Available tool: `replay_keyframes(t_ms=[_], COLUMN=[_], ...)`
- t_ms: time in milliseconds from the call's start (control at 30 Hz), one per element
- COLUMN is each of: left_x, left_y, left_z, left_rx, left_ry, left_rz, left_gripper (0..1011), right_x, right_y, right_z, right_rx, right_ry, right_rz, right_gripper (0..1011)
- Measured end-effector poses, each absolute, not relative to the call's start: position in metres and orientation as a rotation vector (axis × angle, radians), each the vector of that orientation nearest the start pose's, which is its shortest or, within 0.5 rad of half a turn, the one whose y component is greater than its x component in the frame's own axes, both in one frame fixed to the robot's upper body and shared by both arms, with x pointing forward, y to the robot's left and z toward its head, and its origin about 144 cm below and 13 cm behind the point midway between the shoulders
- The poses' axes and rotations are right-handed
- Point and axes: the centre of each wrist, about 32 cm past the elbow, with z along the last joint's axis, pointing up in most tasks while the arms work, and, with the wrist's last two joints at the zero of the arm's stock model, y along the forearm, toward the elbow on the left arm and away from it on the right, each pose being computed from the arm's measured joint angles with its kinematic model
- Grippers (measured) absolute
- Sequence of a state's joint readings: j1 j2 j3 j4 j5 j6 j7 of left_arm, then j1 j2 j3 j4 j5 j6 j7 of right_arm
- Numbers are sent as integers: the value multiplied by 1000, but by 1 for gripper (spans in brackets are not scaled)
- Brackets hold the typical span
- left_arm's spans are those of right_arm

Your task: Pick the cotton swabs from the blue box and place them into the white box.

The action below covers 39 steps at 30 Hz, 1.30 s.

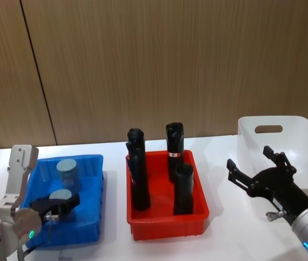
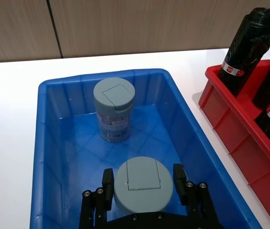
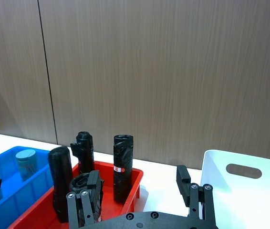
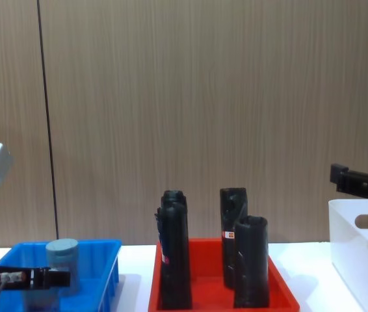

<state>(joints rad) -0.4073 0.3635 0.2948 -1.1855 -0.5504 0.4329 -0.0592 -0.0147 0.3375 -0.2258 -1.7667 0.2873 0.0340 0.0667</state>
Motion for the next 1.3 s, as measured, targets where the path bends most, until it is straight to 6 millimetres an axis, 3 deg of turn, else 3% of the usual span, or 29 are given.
replay_keyframes(t_ms=[200,633,1300], left_x=[564,559,532], left_y=[294,291,291], left_z=[1165,1177,1207], left_rx=[311,299,177], left_ry=[431,322,74], left_rz=[1333,1327,1196], left_gripper=[689,689,689], right_x=[443,443,443], right_y=[-237,-237,-237], right_z=[1189,1189,1189], right_rx=[26,26,26], right_ry=[-75,-75,-75], right_rz=[-1229,-1229,-1229], right_gripper=[1002,1002,1002])
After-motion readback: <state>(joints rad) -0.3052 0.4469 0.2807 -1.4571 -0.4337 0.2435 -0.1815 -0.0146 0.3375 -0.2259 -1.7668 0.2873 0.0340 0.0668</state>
